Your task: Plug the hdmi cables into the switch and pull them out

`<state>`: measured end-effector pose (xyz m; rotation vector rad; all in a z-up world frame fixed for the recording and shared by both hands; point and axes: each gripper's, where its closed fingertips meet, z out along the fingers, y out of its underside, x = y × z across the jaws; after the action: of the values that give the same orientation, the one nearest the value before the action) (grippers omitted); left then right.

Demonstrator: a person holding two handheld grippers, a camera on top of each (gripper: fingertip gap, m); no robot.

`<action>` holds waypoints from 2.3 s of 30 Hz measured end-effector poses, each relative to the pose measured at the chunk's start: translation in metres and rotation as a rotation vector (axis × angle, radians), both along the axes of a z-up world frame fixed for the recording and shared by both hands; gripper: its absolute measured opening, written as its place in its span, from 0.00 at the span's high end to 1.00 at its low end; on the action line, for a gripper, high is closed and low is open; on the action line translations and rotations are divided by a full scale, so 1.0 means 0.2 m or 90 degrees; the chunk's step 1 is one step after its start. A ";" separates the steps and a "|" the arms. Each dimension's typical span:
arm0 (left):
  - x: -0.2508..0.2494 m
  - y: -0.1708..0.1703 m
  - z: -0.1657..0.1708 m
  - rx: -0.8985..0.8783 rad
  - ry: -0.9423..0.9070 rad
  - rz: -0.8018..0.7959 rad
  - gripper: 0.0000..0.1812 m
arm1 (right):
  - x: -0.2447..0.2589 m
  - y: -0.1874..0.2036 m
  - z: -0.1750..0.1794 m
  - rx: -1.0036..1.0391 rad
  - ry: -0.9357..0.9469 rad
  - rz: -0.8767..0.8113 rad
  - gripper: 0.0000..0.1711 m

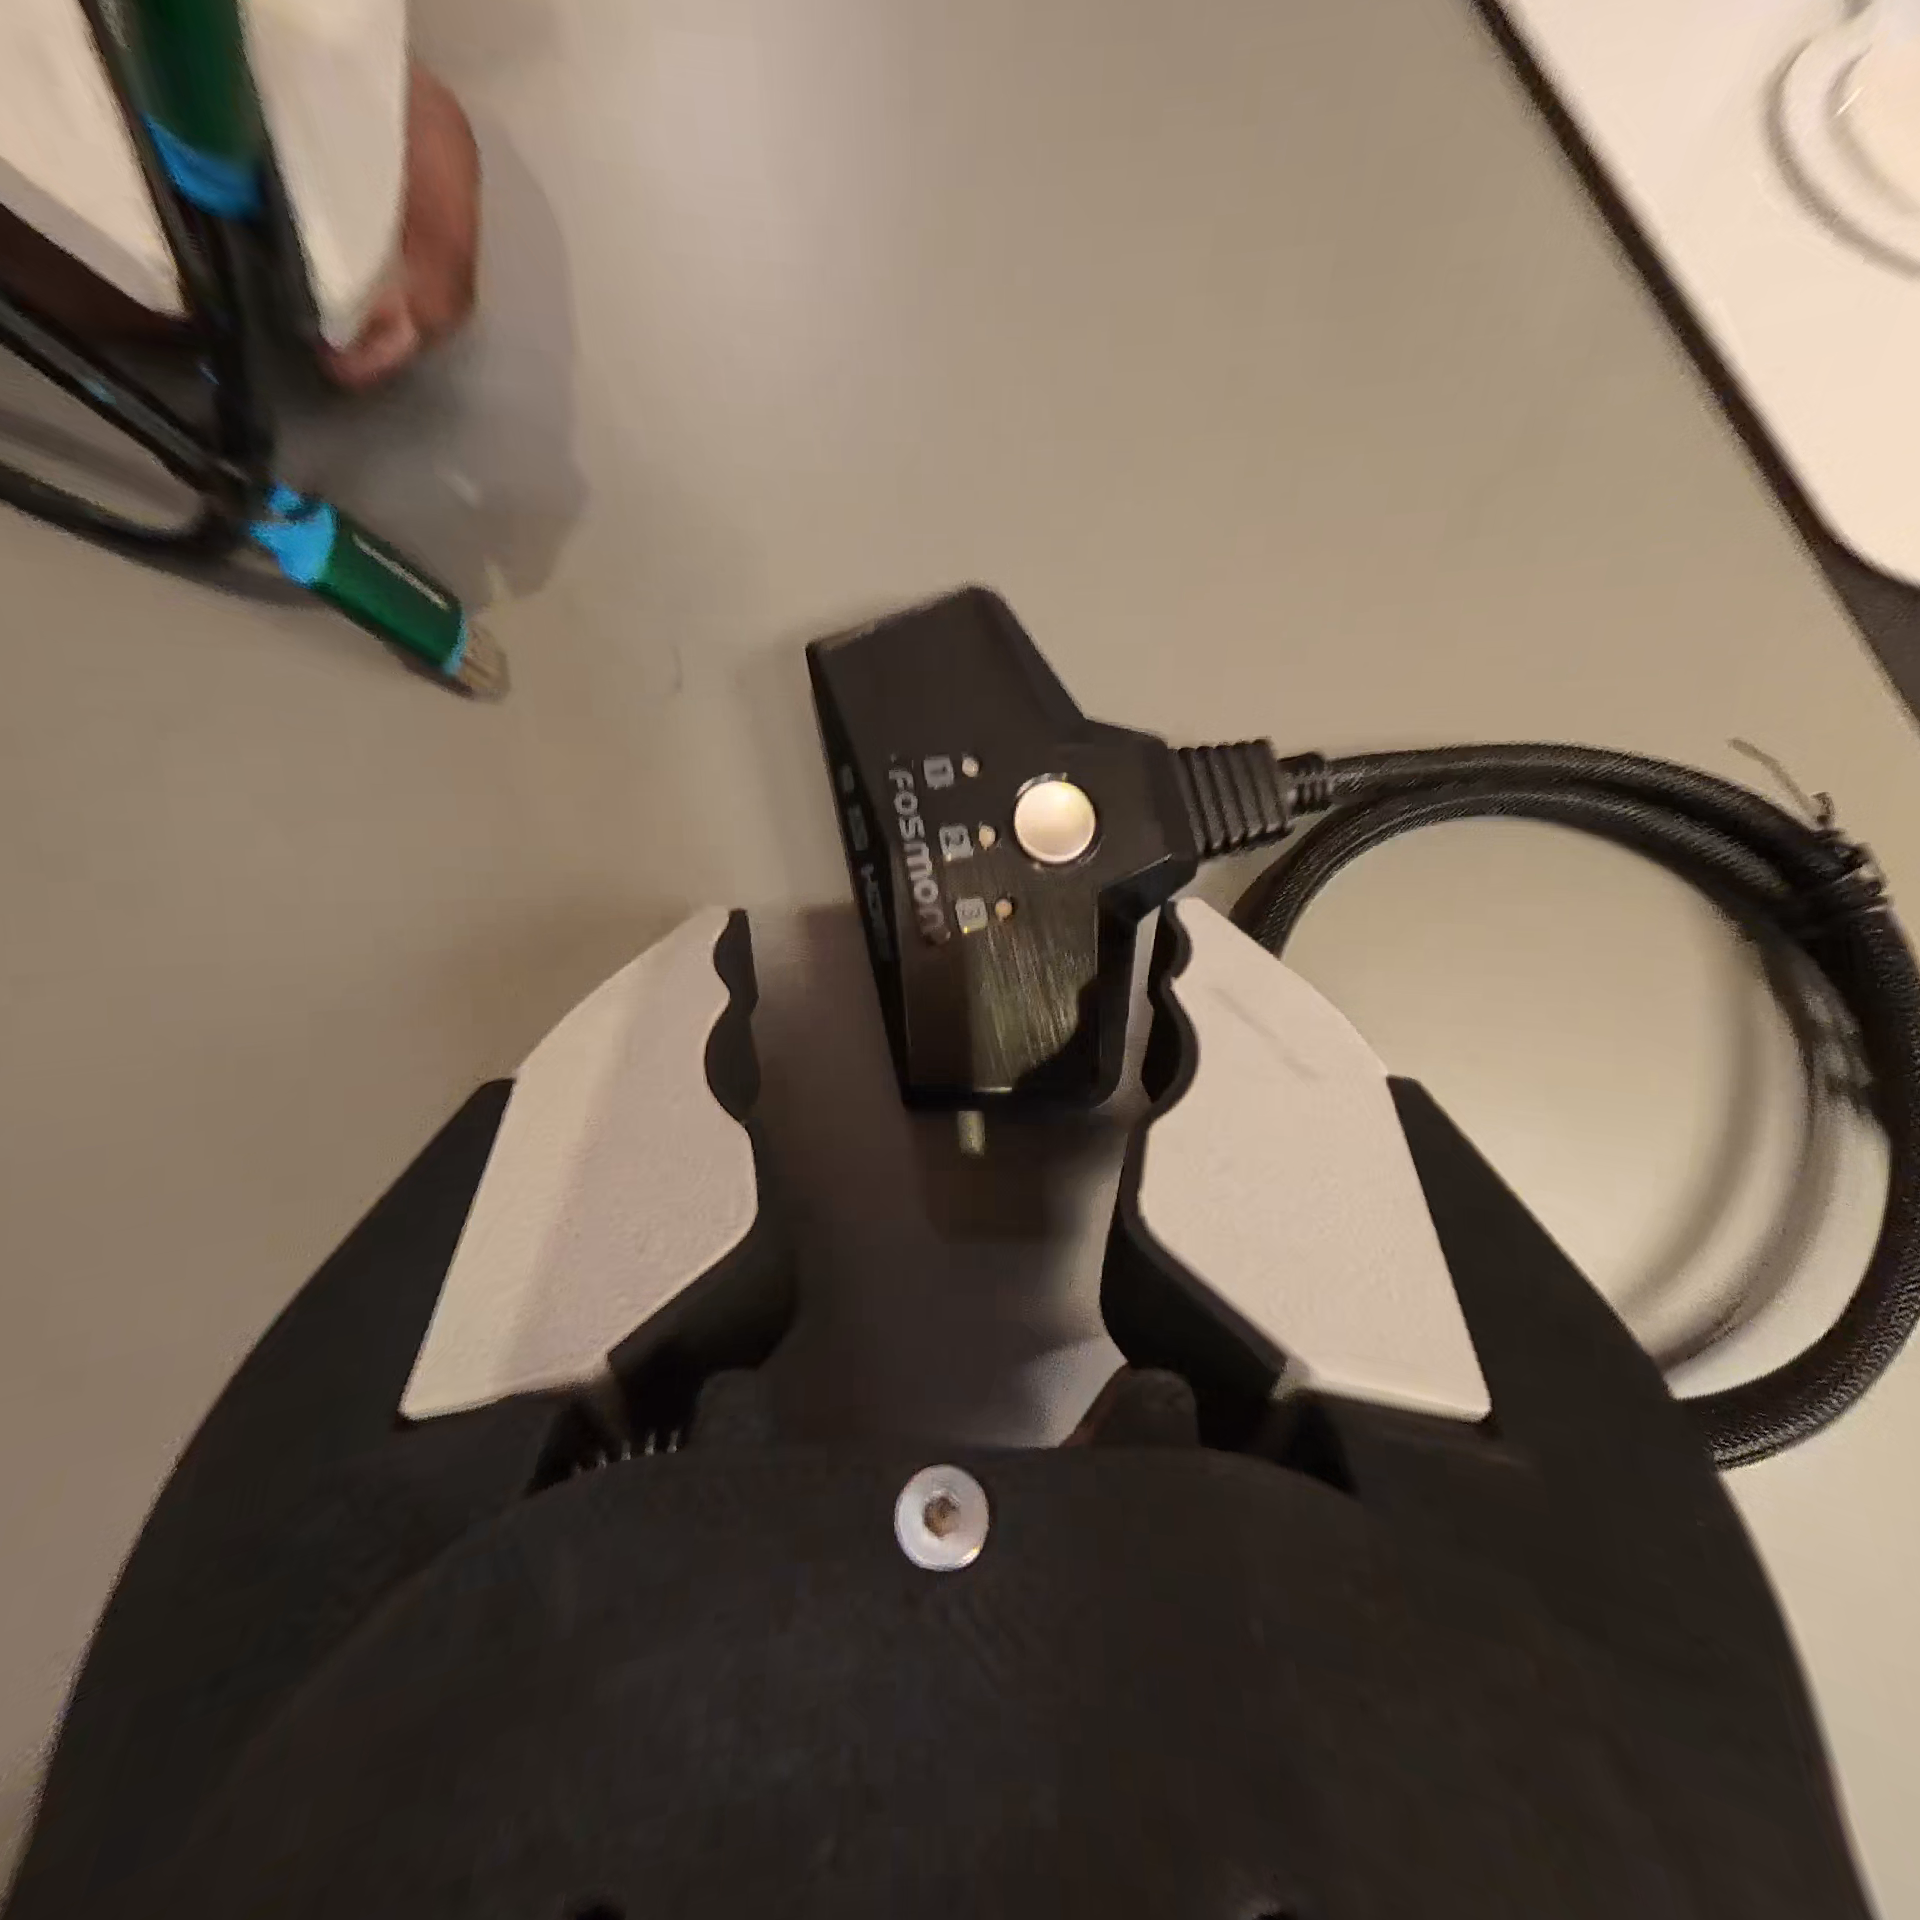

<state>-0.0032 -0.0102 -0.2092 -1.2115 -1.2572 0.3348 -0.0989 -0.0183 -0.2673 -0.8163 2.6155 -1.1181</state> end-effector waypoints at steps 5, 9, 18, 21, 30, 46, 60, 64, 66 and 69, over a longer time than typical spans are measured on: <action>0.00 0.00 -0.01 -0.003 -0.009 0.000 0.95 | -0.01 0.00 -0.10 0.065 0.023 -0.013 0.54; -0.01 0.00 -0.02 0.000 -0.016 0.000 0.95 | -0.04 -0.03 -0.10 0.080 0.007 -0.049 0.66; 0.01 -0.02 -0.05 0.082 -0.075 0.006 0.95 | 0.05 -0.14 0.06 -0.078 -0.017 -0.062 0.68; 0.01 -0.02 -0.07 0.144 -0.102 0.007 0.95 | 0.12 -0.18 0.17 -0.175 -0.010 -0.047 0.68; 0.03 0.01 -0.10 0.209 -0.146 -0.008 0.95 | 0.20 -0.20 0.33 -0.353 0.127 -0.047 0.68; 0.05 0.09 -0.11 0.186 -0.166 -0.069 0.95 | 0.26 -0.11 0.33 -0.325 0.185 0.062 0.68; 0.07 0.15 -0.11 0.147 -0.182 -0.102 0.95 | 0.27 -0.03 0.31 -0.288 0.265 0.114 0.69; 0.08 0.21 -0.12 0.113 -0.184 -0.140 0.95 | 0.27 0.02 0.29 -0.264 0.279 0.157 0.69; 0.08 0.25 -0.13 0.097 -0.186 -0.160 0.95 | 0.28 0.04 0.27 -0.244 0.289 0.177 0.69; 0.08 0.29 -0.15 0.091 -0.191 -0.180 0.95 | 0.29 0.07 0.26 -0.236 0.302 0.196 0.69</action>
<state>0.0137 0.0482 -0.2397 -1.3277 -1.3162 -0.1464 -0.0416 -0.0041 -0.2148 -1.6804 2.5121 -1.4805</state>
